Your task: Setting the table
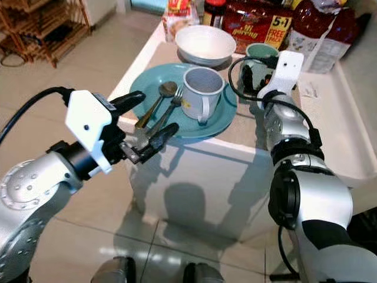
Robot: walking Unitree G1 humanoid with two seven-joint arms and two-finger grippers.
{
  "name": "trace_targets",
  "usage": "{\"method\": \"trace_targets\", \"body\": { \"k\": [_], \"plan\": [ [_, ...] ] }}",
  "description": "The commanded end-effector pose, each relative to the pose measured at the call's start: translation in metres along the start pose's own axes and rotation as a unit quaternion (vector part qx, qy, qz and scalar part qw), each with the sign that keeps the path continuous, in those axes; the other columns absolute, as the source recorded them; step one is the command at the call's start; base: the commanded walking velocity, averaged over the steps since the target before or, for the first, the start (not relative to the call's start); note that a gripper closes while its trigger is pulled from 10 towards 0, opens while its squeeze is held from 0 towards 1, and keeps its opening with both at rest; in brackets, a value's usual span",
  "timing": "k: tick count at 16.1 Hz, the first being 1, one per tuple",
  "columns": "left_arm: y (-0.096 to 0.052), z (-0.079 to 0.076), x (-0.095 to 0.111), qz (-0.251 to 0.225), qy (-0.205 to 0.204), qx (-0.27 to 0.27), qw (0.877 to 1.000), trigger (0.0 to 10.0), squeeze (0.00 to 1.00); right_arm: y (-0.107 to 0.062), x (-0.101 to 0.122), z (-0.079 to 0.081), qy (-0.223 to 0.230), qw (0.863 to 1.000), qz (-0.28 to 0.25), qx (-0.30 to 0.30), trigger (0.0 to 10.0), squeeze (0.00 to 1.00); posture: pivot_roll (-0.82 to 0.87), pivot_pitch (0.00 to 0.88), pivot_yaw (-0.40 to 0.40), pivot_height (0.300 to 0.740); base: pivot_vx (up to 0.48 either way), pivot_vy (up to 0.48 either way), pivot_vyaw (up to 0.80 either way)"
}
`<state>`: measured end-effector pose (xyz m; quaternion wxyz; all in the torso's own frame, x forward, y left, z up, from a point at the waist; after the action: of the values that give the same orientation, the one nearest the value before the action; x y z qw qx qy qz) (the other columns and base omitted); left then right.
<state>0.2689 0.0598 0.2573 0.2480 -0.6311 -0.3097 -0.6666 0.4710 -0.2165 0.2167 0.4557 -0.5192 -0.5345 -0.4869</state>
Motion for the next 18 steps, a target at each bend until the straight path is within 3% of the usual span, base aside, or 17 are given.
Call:
{"method": "trace_targets", "body": {
  "k": [1, 2, 3, 4, 5, 9, 15, 18],
  "plan": [
    [-0.004, -0.005, 0.005, -0.003, 0.005, -0.004, 1.000, 10.0, 0.00, -0.002, -0.012, -0.004, 0.011, 1.000, 0.027, -0.008, 10.0, 0.00, 0.17, 0.229, -0.095, 0.740, 0.000, 0.000, 0.00],
    [-0.006, -0.006, 0.005, 0.000, 0.005, -0.003, 1.000, 10.0, 0.00, -0.002, -0.012, -0.004, 0.015, 0.999, 0.027, -0.014, 10.0, 0.00, 0.17, 0.233, -0.097, 0.740, 0.000, 0.000, 0.00],
    [-0.007, -0.006, 0.005, 0.002, 0.005, -0.002, 1.000, 10.0, 0.00, -0.002, -0.012, -0.005, 0.022, 0.999, 0.027, -0.021, 7.9, 0.00, 0.17, 0.236, -0.100, 0.740, 0.000, 0.000, 0.00],
    [-0.007, -0.006, 0.005, 0.003, 0.005, -0.001, 1.000, 10.0, 0.00, -0.002, -0.013, -0.003, 0.027, 0.999, 0.028, -0.020, 1.9, 0.00, 0.17, 0.237, -0.101, 0.740, 0.000, 0.000, 0.00],
    [-0.007, -0.006, 0.005, 0.005, 0.004, -0.001, 1.000, 10.0, 0.00, -0.002, -0.014, 0.000, 0.031, 0.999, 0.028, -0.015, 0.0, 0.00, 0.17, 0.237, -0.101, 0.740, 0.000, 0.000, 0.00],
    [-0.007, -0.007, 0.006, 0.009, 0.003, -0.002, 1.000, 10.0, 0.00, -0.002, -0.018, 0.003, 0.033, 0.999, 0.031, -0.014, 0.0, 0.00, 0.18, 0.235, -0.102, 0.740, 0.000, 0.000, 0.00],
    [-0.005, -0.008, 0.010, 0.004, 0.006, -0.006, 1.000, 10.0, 0.00, -0.002, -0.013, -0.006, 0.028, 0.999, 0.024, -0.024, 0.0, 0.00, 0.18, 0.224, -0.098, 0.740, 0.000, 0.000, 0.00],
    [-0.003, -0.007, 0.011, 0.002, 0.006, -0.006, 1.000, 10.0, 0.00, -0.002, -0.008, 0.001, 0.009, 1.000, 0.005, -0.008, 0.0, 0.00, 0.17, 0.216, -0.096, 0.740, 0.000, 0.000, 0.00]
  ]
}}
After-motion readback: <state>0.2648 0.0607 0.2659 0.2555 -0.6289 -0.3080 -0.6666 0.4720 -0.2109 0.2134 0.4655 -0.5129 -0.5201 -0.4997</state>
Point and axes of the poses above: a point about 5 cm out from each wrist's last joint towards the gripper, its own y axis pointing out of the wrist towards the gripper, its own x axis along the axis of the wrist's last joint, z = x × y, the point moved 6 cm from there along y, pointing out of the wrist towards the gripper, and after that the axes turned 15 degrees about -y, right-handed, at the moved point
